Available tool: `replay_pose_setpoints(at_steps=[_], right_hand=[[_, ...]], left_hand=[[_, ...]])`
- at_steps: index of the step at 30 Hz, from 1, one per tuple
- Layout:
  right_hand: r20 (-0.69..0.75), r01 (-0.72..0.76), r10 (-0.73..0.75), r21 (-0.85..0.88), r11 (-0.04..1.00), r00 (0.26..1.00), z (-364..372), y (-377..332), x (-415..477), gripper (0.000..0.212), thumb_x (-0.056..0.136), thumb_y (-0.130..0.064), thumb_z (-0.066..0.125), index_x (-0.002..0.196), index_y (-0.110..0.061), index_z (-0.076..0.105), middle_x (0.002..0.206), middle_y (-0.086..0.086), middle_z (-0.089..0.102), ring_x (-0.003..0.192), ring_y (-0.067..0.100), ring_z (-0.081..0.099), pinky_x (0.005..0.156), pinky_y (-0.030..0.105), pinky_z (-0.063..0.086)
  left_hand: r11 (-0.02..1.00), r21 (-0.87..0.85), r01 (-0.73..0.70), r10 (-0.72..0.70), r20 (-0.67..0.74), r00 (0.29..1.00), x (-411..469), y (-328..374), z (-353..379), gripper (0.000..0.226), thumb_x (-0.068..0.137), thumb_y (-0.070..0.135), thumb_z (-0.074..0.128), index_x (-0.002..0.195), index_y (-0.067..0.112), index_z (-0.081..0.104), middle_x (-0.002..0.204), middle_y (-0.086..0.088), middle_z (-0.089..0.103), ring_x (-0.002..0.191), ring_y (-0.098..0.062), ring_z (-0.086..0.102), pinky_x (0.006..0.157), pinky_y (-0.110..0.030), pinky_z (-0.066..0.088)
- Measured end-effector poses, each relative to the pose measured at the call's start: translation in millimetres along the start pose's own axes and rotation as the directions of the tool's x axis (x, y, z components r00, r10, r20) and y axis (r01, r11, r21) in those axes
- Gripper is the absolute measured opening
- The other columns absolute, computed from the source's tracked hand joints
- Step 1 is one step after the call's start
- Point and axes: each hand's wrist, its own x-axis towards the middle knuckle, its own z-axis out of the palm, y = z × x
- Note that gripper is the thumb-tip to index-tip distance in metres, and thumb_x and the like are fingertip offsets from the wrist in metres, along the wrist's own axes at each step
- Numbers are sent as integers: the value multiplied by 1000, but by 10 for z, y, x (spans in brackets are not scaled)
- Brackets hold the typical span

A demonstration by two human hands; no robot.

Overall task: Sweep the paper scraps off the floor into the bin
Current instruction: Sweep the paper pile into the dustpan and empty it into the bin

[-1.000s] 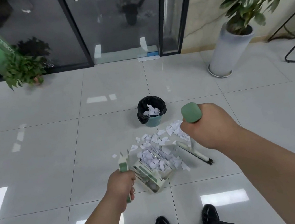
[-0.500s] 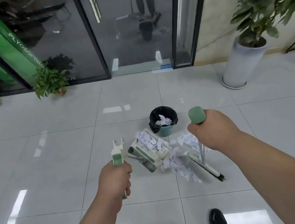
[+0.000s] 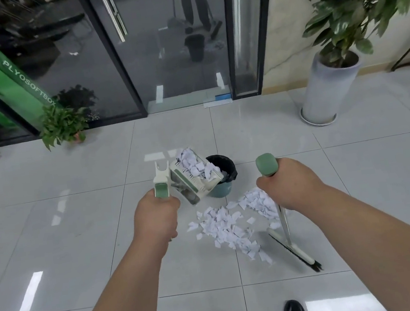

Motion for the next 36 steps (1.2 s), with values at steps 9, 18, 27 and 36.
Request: replay_pose_setpoints(at_steps=[9,18,27,36], right_hand=[[59,-6,7,-17,1000,998,-266,408,467,25,86,-24,56,65,-22,42,54,-6,43,51,17,38,50,26,32],[72,-42,39,42,998,997,-536,694,819,28,82,-23,57,63,-19,36,52,-6,37,51,20,33,51,27,29],[85,-24,20,53,998,996,-651,862,979,27,81,-25,56,63,-19,37,54,-5,39,52,20,33,50,27,29],[87,-30,23,83,996,996,-734,1068,990,24,79,-26,55,65,-19,37,55,-4,38,53,21,32,52,29,30]], left_hand=[[882,427,-200,212,21,977,268,221,903,13,91,9,49,91,21,53,74,-1,57,64,-22,52,52,-27,35],[586,761,-278,176,216,961,340,-129,1512,34,96,13,48,129,17,49,88,-3,58,79,-28,54,66,-31,41],[284,862,-421,144,396,907,160,-302,1766,55,96,12,46,149,28,38,118,-2,71,101,-29,69,72,-31,46],[132,875,-466,151,447,882,45,-329,1749,52,94,12,47,143,27,42,110,-2,70,84,-29,59,69,-31,43]])
